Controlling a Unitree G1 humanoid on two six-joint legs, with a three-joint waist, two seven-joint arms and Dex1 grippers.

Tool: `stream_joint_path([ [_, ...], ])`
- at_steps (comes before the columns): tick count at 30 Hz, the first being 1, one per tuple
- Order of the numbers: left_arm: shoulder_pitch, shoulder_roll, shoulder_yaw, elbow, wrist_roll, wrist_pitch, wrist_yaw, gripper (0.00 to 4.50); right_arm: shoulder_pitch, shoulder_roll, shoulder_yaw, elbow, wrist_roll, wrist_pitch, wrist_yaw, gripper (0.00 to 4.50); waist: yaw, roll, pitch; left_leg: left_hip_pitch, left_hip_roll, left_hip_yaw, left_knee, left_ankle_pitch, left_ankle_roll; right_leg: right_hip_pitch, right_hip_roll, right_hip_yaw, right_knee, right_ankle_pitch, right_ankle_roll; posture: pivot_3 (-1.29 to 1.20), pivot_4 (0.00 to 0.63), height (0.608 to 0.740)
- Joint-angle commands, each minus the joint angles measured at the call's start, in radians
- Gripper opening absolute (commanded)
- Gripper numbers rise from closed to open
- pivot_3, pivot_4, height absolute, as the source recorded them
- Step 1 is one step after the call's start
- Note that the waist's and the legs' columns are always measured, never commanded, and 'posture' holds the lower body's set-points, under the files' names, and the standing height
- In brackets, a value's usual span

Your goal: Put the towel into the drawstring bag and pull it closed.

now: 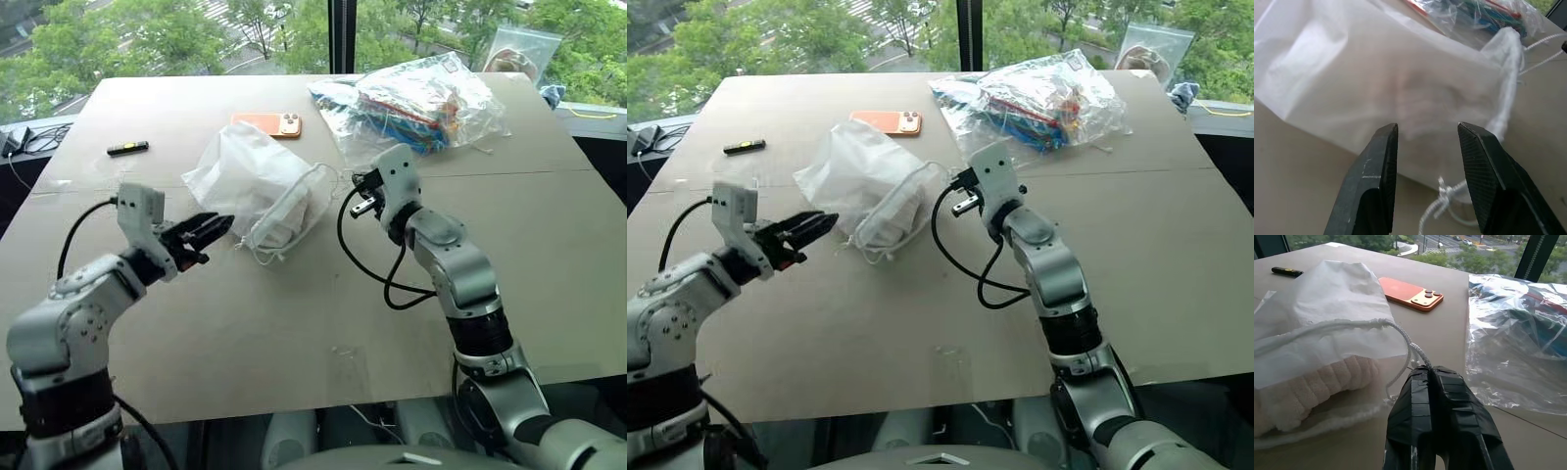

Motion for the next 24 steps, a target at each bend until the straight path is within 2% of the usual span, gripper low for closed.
stream_joint_path([
  [1, 0.109, -0.038, -0.014, -0.133, 0.024, -0.036, 0.061, 1.95, -0.005, -0.010, -0.003, -0.054, 0.020, 0.007, 0.005, 0.00, 0.006, 0.000, 0.000, 0.000, 0.000, -0.001, 0.000, 0.000, 0.000, 0.000, 0.000, -0.001, 0.001, 0.000, 0.000, 0.00, 0.150, 0.740],
  [3, 0.140, -0.083, -0.074, -0.131, 0.076, -0.062, 0.126, 1.95, -0.003, -0.016, -0.002, -0.057, 0.025, 0.013, 0.008, 0.00, 0.009, 0.000, 0.000, 0.001, 0.000, -0.002, 0.000, -0.002, 0.003, 0.000, 0.001, -0.002, 0.003, 0.000, 0.000, 0.00, 0.150, 0.740],
  [6, 0.100, -0.136, -0.124, -0.103, 0.130, -0.076, 0.222, 1.95, 0.002, -0.021, 0.005, -0.067, 0.032, 0.023, 0.007, 0.00, 0.021, 0.001, -0.001, 0.003, 0.000, -0.003, 0.000, -0.001, 0.003, 0.002, 0.006, -0.002, 0.004, 0.000, -0.002, 0.00, 0.150, 0.740],
  [12, 0.046, -0.191, -0.193, -0.068, 0.149, -0.066, 0.272, 1.95, 0.007, -0.034, 0.013, -0.080, 0.041, 0.038, 0.000, 0.00, 0.019, 0.001, -0.001, 0.006, 0.000, -0.003, 0.002, -0.001, 0.002, 0.005, 0.008, -0.001, 0.003, 0.001, -0.003, 0.00, 0.150, 0.740],
  [24, -0.059, -0.220, -0.290, 0.004, 0.257, -0.026, 0.410, 1.95, 0.018, -0.046, 0.015, -0.106, 0.041, 0.055, -0.020, 0.00, 0.022, 0.000, -0.001, 0.006, 0.000, -0.003, 0.002, -0.001, 0.002, 0.005, 0.008, -0.002, 0.003, 0.001, -0.003, 0.00, 0.150, 0.740],
])
